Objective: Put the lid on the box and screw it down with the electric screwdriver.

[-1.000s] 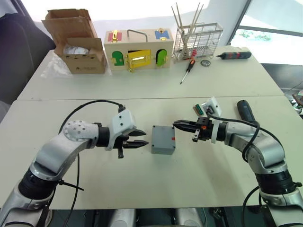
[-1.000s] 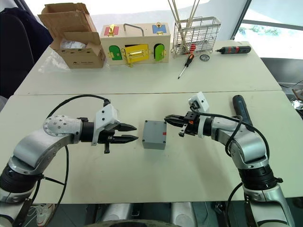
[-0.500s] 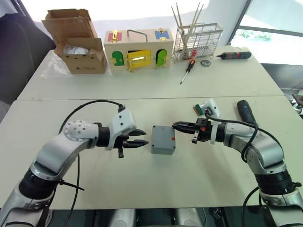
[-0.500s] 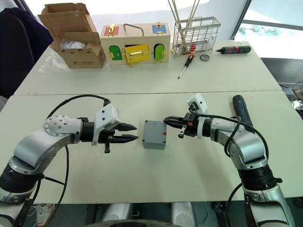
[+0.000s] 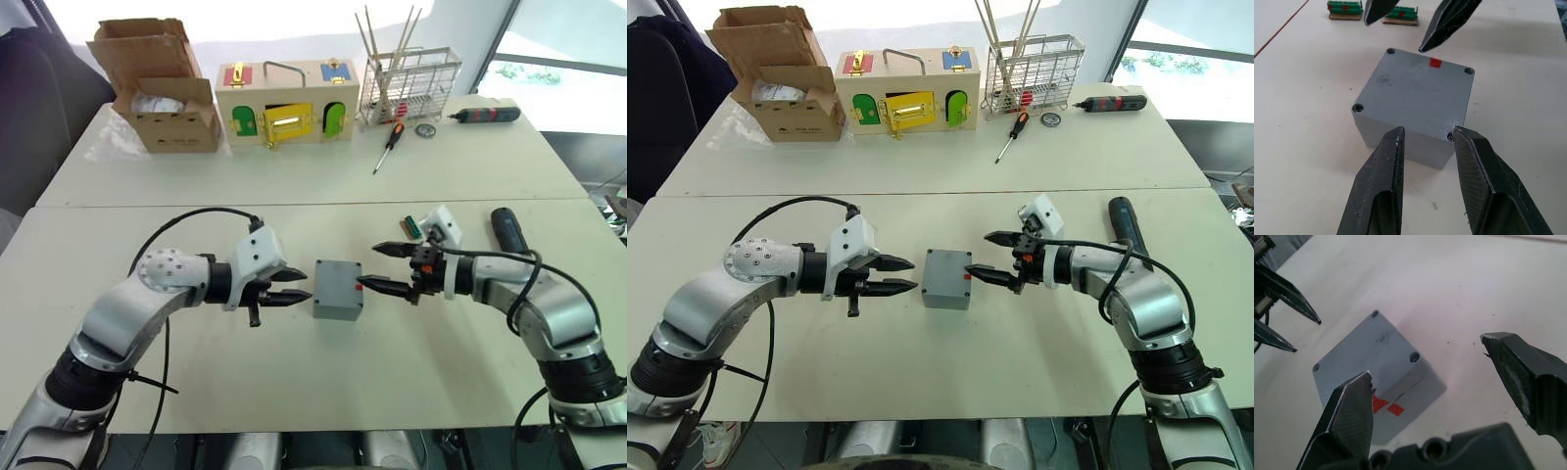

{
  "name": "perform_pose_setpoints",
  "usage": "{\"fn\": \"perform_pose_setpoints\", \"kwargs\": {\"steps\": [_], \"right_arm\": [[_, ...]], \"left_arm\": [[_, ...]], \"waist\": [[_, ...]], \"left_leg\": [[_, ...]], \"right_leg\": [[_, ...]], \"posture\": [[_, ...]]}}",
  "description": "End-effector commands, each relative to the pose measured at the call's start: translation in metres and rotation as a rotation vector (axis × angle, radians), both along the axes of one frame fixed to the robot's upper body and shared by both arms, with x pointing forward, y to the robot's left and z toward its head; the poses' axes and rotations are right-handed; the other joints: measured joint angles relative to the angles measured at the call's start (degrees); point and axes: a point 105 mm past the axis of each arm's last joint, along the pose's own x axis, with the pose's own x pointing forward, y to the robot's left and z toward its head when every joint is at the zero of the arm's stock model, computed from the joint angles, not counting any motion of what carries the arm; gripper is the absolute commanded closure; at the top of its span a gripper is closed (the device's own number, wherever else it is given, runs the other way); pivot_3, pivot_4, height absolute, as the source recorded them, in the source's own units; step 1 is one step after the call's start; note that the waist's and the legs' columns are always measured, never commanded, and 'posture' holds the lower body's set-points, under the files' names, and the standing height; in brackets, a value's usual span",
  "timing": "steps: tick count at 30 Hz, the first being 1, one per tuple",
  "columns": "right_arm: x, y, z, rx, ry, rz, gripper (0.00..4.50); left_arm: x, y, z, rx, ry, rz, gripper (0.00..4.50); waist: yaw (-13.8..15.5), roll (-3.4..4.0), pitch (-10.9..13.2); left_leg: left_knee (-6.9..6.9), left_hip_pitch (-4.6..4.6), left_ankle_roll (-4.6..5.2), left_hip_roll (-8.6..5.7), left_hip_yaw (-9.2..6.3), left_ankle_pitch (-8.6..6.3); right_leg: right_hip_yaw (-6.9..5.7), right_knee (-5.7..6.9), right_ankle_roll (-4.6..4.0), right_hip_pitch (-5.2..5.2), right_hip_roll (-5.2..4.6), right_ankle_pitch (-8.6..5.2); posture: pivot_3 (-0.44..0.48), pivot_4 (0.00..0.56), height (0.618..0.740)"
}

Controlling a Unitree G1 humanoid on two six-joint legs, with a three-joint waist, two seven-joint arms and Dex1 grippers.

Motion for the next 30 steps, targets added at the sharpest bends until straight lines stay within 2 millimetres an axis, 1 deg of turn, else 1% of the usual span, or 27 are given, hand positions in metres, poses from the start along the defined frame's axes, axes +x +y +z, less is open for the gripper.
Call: {"fn": "perform_pose_setpoints", "kwargs": {"steps": [1,2,4,5,7,8,11,13,15,17,18,20,25,28,30], "right_arm": [[0.003,-0.031,0.057,0.029,-0.081,-0.055,0.34],[0.004,-0.042,0.065,0.004,-0.084,-0.08,0.16],[0.01,-0.069,0.081,-0.066,-0.096,-0.158,0.16],[0.012,-0.077,0.085,-0.085,-0.094,-0.178,0.16],[0.017,-0.104,0.094,-0.166,-0.068,-0.269,0.16],[0.019,-0.113,0.097,-0.19,-0.059,-0.3,0.16],[0.015,-0.156,0.082,-0.324,0.158,-0.454,0.16],[0.012,-0.175,0.073,-0.377,0.263,-0.522,0.16],[0.005,-0.178,0.062,-0.366,0.394,-0.516,0.16],[0.002,-0.185,0.046,-0.367,0.525,-0.545,0.16],[0.002,-0.19,0.038,-0.369,0.583,-0.573,0.16],[0.006,-0.196,0.029,-0.372,0.656,-0.631,0.16],[0.017,-0.211,0.017,-0.45,0.715,-0.713,0.16],[0.017,-0.217,0.01,-0.491,0.745,-0.724,0.16],[0.016,-0.219,0.004,-0.513,0.769,-0.726,0.16]], "left_arm": [[-0.004,-0.012,0.023,-0.086,-0.047,-0.065,2.97],[-0.005,-0.015,0.026,-0.103,-0.05,-0.08,2.97],[-0.007,-0.023,0.031,-0.124,-0.06,-0.112,2.97],[-0.007,-0.026,0.031,-0.127,-0.063,-0.12,2.97],[-0.009,-0.035,0.033,-0.125,-0.084,-0.147,2.97],[-0.009,-0.038,0.033,-0.125,-0.091,-0.155,2.97],[-0.014,-0.047,0.031,-0.111,-0.124,-0.2,2.97],[-0.015,-0.053,0.029,-0.107,-0.137,-0.209,2.97],[-0.015,-0.057,0.026,-0.11,-0.144,-0.212,2.97],[-0.019,-0.064,0.023,-0.117,-0.152,-0.224,2.97],[-0.022,-0.069,0.021,-0.123,-0.156,-0.233,2.97],[-0.028,-0.074,0.021,-0.136,-0.162,-0.244,2.97],[-0.041,-0.082,0.021,-0.154,-0.165,-0.251,2.97],[-0.049,-0.084,0.021,-0.159,-0.16,-0.254,2.97],[-0.05,-0.084,0.021,-0.157,-0.161,-0.246,2.97]], "waist": [[0.3,0.0,0.0],[0.5,0.0,0.0],[0.9,0.0,0.0],[1.0,0.0,0.0],[1.0,0.0,0.0],[1.0,0.0,0.0],[0.9,0.02,0.0],[0.9,0.02,0.0],[0.9,0.02,0.0],[0.7,0.03,0.0],[0.6,0.03,0.0],[0.5,0.04,0.0],[0.2,0.07,0.0],[0.4,0.07,0.0],[0.6,0.07,0.0]], "left_leg": [[0.01,-0.01,0.0,-0.01,0.0,0.0],[0.01,-0.01,0.0,-0.01,0.0,0.0],[0.0,0.0,0.01,0.0,0.01,-0.01],[0.0,0.0,0.01,0.01,0.02,-0.01],[0.0,0.01,0.01,0.03,0.03,-0.01],[0.0,0.02,0.02,0.02,0.08,-0.01],[0.0,0.03,0.02,0.02,0.13,-0.01],[-0.02,0.02,0.03,0.03,0.14,-0.02],[-0.02,0.0,0.03,0.03,0.16,-0.02],[-0.01,0.01,0.03,0.04,0.17,-0.02],[-0.01,0.01,0.03,0.03,0.18,-0.02],[-0.01,0.01,0.03,0.02,0.19,-0.02],[-0.04,-0.04,0.01,0.02,0.18,-0.01],[-0.03,-0.05,0.0,0.01,0.17,0.0],[-0.01,-0.05,0.0,-0.01,0.18,0.0]], "right_leg": [[0.0,0.0,0.0,0.0,-0.01,0.0],[0.0,-0.01,0.0,0.01,-0.01,0.0],[-0.01,-0.04,0.0,0.01,-0.01,0.0],[-0.01,-0.06,0.0,0.02,-0.01,0.0],[-0.01,-0.06,0.0,0.04,0.0,0.0],[0.01,-0.06,0.0,0.04,0.0,0.0],[0.04,-0.06,0.0,0.03,0.0,0.0],[0.04,-0.08,0.0,0.01,0.0,0.0],[0.05,-0.11,-0.01,0.0,0.0,0.0],[0.07,-0.1,0.0,0.0,0.0,0.0],[0.07,-0.09,-0.01,0.0,0.0,0.0],[0.09,-0.09,0.0,-0.01,0.0,0.0],[0.1,-0.08,0.0,-0.1,0.0,0.0],[0.1,-0.08,0.0,-0.09,0.0,0.0],[0.1,-0.08,0.0,-0.09,-0.01,0.0]], "posture": [[0.0,0.15,0.73],[0.0,0.15,0.73],[0.0,0.15,0.73],[0.0,0.15,0.73],[0.0,0.15,0.73],[0.0,0.15,0.73],[0.0,0.15,0.73],[0.0,0.15,0.73],[0.0,0.15,0.73],[0.0,0.15,0.73],[0.0,0.15,0.73],[0.0,0.15,0.73],[0.0,0.15,0.73],[0.0,0.15,0.73],[0.0,0.15,0.73]]}}
